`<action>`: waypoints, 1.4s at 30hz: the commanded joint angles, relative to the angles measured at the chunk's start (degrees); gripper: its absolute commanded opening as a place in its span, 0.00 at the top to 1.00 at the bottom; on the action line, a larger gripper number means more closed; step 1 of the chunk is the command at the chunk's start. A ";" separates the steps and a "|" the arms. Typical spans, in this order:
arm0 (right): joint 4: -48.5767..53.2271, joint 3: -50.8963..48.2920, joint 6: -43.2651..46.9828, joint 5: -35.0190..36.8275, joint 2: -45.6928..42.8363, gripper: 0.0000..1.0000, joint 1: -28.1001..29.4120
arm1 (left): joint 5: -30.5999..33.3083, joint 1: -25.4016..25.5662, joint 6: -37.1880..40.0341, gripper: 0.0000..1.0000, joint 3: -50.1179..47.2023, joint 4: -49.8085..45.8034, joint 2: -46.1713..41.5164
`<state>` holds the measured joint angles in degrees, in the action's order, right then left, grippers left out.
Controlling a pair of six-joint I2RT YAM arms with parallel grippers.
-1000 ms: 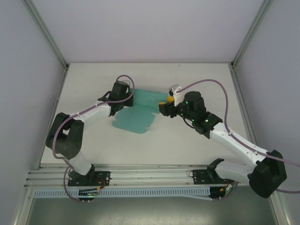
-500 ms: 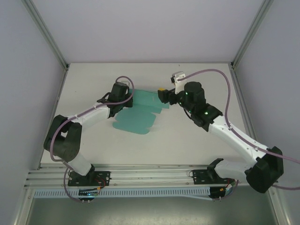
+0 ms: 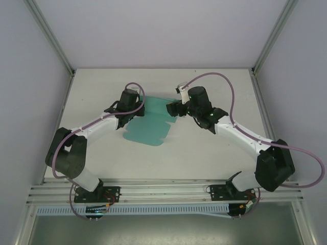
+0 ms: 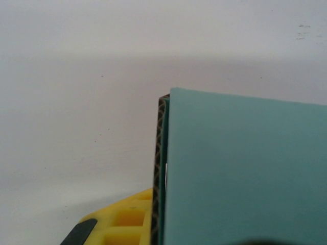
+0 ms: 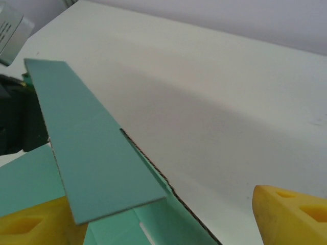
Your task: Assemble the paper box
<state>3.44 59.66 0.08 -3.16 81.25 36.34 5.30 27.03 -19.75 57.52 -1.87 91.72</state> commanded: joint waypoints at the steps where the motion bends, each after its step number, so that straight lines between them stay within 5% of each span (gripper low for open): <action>1: -0.40 3.01 0.69 -5.45 2.01 0.17 -0.20 | -1.43 0.13 -0.45 1.00 -0.35 1.60 -1.81; 9: 0.79 1.87 1.71 0.95 -6.09 0.13 -0.63 | -0.49 0.13 -0.02 1.00 0.45 0.12 0.11; 14: 0.07 0.30 1.35 1.92 -10.53 0.01 -3.39 | -1.56 0.14 0.03 1.00 0.23 0.49 0.31; 25: 6.18 6.06 -0.57 -3.78 1.27 0.01 -3.82 | -1.32 0.18 -0.14 1.00 -0.08 0.72 -0.20; 33: -1.95 3.76 -2.66 -7.88 5.96 0.01 -3.13 | -4.30 0.18 -1.31 1.00 1.05 0.53 1.13; 37: -12.90 1.51 -7.92 -0.82 7.65 0.01 -2.52 | -4.52 0.13 -1.38 1.00 1.08 0.72 1.61; 42: -27.22 -2.59 -17.48 24.72 10.60 0.01 1.46 | -3.43 0.13 -2.29 1.00 0.93 0.61 2.65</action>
<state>-10.02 59.20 -9.56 4.58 90.02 36.03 3.36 26.89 -21.96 57.54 -1.65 93.41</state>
